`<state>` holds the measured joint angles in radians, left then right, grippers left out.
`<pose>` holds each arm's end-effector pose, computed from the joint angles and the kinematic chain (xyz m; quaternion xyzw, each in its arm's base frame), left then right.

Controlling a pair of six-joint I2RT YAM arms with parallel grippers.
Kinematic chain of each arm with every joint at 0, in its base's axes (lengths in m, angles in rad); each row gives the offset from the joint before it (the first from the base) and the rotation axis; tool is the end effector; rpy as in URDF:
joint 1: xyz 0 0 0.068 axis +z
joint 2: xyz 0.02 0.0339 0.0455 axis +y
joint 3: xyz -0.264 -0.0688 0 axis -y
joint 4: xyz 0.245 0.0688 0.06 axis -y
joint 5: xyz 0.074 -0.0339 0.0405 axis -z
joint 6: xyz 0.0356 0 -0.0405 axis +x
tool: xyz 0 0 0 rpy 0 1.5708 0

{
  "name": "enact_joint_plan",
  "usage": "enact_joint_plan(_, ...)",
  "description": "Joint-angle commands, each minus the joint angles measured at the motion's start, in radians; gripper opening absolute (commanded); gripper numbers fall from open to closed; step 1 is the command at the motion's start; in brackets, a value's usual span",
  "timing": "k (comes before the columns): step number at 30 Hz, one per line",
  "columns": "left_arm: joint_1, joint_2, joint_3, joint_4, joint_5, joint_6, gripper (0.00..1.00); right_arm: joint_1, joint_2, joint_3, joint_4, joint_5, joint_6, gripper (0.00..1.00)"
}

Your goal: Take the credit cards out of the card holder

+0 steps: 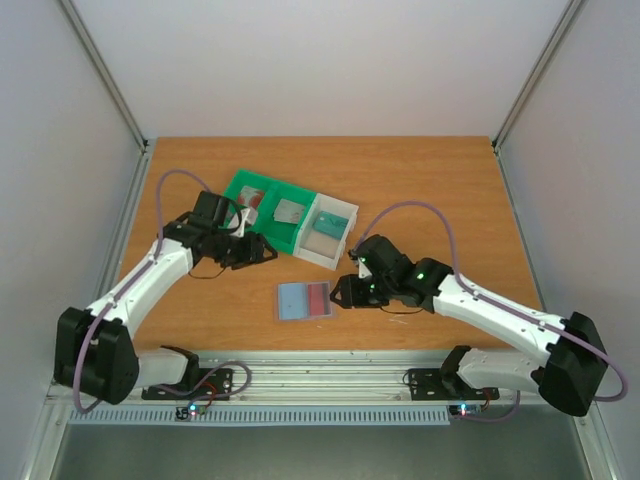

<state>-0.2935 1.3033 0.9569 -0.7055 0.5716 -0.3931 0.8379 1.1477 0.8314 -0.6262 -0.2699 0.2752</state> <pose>0.2362 -0.0915 0.2511 0.0261 0.9298 -0.3394 0.1401 0.1447 0.1749 0.2474 -0.3016 0.8938 0.2704 0.1924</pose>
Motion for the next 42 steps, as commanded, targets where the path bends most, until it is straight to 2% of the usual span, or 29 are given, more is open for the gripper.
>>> enact_joint_plan(1,-0.021,-0.092,-0.094,0.079,0.023,-0.059,0.51,0.04,0.056,-0.024,0.126,-0.007,0.051,0.5)
enact_joint_plan(9,-0.05,-0.149,-0.238,0.215,0.061,-0.148,0.46,0.085,0.194,-0.014,0.217,0.031,0.068,0.5)
enact_joint_plan(25,-0.054,-0.047,-0.404,0.437,0.097,-0.225,0.43,0.086,0.412,0.011,0.304,0.089,0.062,0.52)
enact_joint_plan(30,-0.068,-0.005,-0.439,0.508,0.094,-0.252,0.39,0.085,0.448,0.017,0.311,0.103,0.061,0.51)
enact_joint_plan(42,-0.073,0.074,-0.474,0.56,0.083,-0.246,0.28,0.085,0.458,0.018,0.301,0.136,0.071,0.54)
